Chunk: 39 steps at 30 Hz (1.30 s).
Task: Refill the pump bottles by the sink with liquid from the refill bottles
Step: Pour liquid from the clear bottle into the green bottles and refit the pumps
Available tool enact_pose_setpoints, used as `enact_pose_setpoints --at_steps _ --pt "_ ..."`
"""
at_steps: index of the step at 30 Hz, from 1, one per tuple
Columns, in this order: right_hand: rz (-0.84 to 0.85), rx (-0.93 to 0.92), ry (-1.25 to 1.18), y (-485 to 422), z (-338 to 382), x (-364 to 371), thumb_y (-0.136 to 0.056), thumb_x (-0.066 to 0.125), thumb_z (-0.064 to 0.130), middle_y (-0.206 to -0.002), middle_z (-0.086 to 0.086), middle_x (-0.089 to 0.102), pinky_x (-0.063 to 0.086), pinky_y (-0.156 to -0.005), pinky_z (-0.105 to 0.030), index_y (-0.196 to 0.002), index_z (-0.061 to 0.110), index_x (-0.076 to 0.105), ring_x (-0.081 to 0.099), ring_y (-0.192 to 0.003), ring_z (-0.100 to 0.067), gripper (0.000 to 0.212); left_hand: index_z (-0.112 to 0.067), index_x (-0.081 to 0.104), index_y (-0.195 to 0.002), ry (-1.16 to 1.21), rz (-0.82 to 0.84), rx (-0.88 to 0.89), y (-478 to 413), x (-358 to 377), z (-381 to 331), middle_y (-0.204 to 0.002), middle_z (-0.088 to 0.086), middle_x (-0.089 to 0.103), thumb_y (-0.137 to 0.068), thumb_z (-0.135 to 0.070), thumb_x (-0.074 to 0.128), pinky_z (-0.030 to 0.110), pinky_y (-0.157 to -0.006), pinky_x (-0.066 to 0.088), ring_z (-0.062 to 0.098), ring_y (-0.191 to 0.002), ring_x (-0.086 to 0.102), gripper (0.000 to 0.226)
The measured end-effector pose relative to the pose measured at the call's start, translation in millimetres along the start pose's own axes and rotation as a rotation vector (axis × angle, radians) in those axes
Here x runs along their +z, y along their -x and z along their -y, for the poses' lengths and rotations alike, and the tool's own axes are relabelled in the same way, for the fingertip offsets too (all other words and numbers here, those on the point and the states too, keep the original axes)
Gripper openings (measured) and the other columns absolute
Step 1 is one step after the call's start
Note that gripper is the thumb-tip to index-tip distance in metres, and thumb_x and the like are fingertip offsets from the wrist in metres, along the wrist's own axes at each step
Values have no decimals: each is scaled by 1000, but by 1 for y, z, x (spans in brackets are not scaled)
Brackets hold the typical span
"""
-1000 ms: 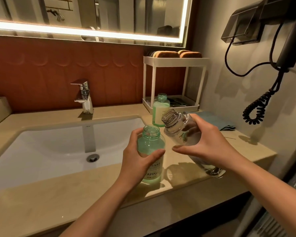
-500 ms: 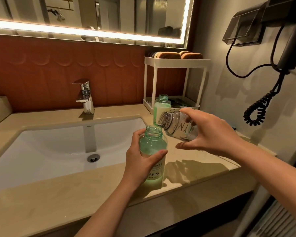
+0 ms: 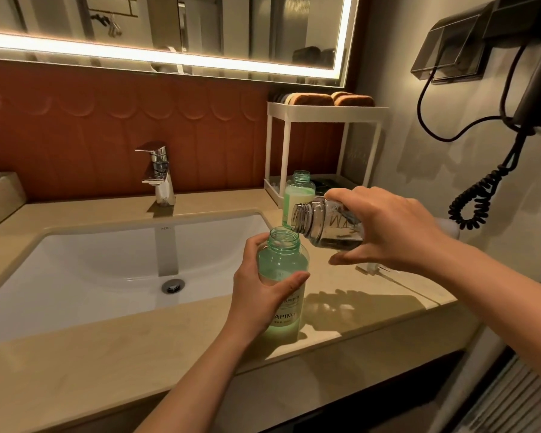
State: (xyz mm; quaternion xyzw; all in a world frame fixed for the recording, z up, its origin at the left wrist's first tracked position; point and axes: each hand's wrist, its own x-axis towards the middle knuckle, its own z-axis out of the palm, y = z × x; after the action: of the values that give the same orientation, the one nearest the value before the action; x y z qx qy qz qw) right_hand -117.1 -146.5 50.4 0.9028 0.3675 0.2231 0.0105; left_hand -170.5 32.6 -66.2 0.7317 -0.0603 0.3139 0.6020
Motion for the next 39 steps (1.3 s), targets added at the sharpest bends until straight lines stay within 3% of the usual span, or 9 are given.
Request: enact_pose_setpoints --at_steps 4,17,32,39 --pt "11 -15 61 -1 1 -2 -61 68 66 -117 2 57 48 -69 -32 -140 30 29 54 -104 -20 95 -32 44 -108 0 5 0 0 0 0 -109 -15 57 -58 -42 74 5 -75 44 -11 -95 56 60" --pt "36 -46 160 -6 5 -12 -60 71 64 -113 1 57 38 -64 -26 -138 29 30 53 -99 -19 95 -32 42 -114 -5 13 -6 1 -1 2 -111 -16 56 -58 -43 74 6 -76 45 -10 -98 55 65" --pt "57 -52 188 -7 5 -14 -59 69 66 -111 1 57 42 -62 -27 -138 28 30 52 -96 -18 97 -35 43 -109 -4 12 -14 1 -1 0 -110 -17 56 -56 -48 73 7 -78 46 -8 -99 55 62" --pt "49 -68 214 -8 4 -14 -58 70 64 -108 1 59 33 -57 -24 -138 27 33 51 -91 -17 96 -35 44 -109 -2 13 -11 1 0 0 -109 -17 56 -57 -46 73 6 -77 45 -10 -98 55 60"
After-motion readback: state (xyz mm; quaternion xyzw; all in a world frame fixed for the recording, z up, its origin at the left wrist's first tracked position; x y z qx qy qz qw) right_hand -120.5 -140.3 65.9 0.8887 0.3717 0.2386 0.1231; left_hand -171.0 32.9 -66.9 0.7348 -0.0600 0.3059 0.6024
